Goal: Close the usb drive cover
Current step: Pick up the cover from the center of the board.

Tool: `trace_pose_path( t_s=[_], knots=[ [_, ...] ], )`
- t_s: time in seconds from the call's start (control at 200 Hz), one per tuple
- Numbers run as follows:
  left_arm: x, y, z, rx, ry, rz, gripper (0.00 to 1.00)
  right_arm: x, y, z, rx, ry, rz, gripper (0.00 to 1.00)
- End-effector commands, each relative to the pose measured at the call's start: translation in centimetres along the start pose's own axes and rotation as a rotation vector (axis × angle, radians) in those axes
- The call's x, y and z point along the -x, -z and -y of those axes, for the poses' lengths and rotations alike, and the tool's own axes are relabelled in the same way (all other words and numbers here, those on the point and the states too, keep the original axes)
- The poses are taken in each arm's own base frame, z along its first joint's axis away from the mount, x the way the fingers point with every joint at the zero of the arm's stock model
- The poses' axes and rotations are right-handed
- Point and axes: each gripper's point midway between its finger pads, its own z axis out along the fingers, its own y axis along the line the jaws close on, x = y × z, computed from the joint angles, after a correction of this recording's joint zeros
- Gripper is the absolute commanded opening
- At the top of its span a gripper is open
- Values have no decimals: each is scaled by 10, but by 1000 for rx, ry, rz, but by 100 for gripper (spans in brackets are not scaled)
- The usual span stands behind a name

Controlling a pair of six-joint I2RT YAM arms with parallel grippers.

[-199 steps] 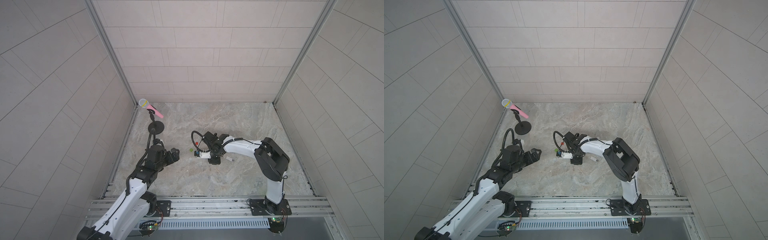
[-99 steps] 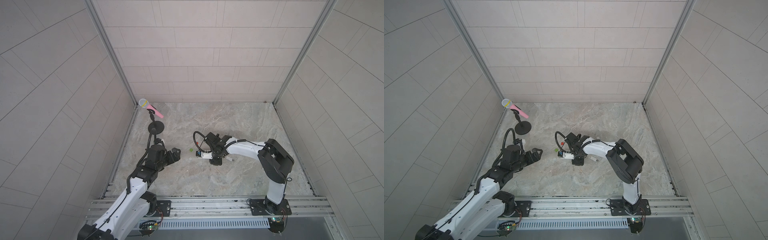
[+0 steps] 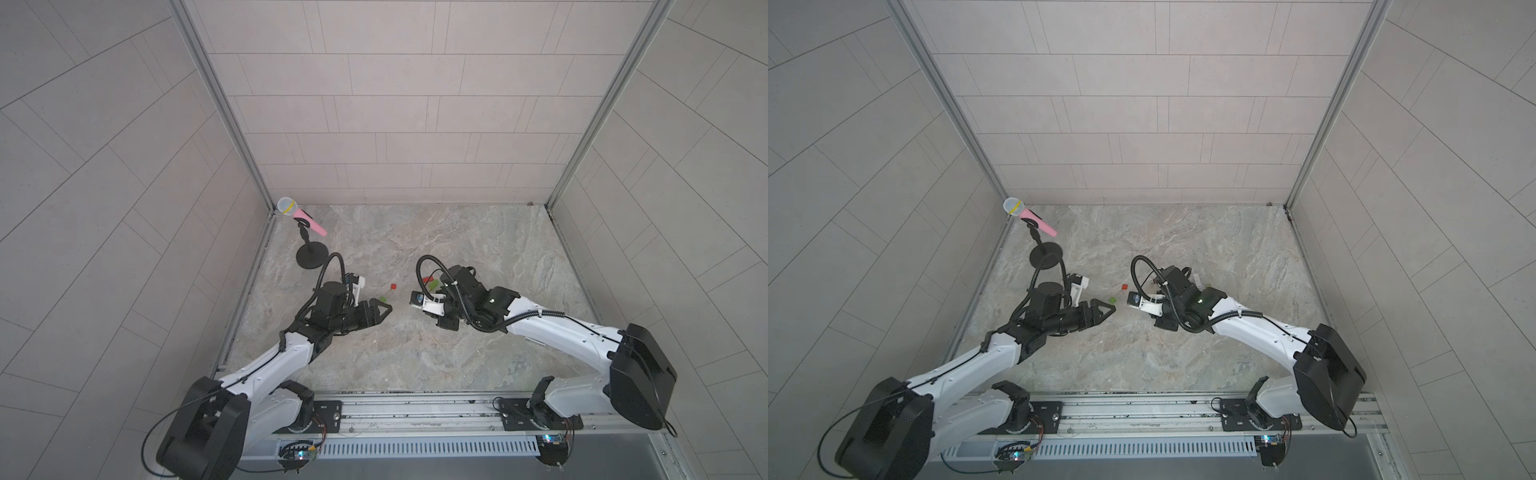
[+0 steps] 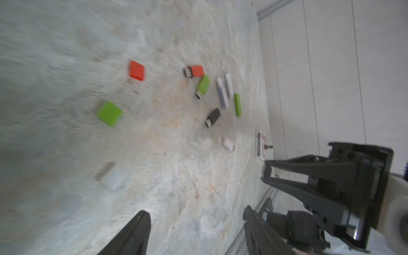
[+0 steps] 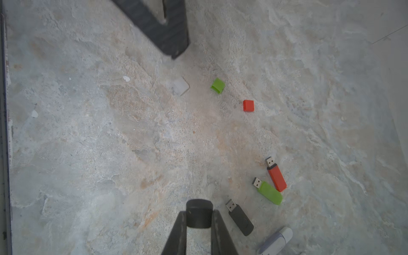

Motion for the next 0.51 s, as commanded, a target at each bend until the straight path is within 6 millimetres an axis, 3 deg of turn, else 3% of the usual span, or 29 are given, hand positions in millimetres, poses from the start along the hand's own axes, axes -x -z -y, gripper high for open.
trace_pose_path(
  t_s=[0.0,0.195,0.5],
  knots=[
    [9,-6,57,-193,-111,-2,69,13,9,10,-73,-38,99,18],
    [1,-19,86,-297,-130,-41,62,19,19,9,-101,-78,180,19],
    [-1,-31,93,-308,-122,-85,56,21,20,7,-92,-111,201,19]
  ],
)
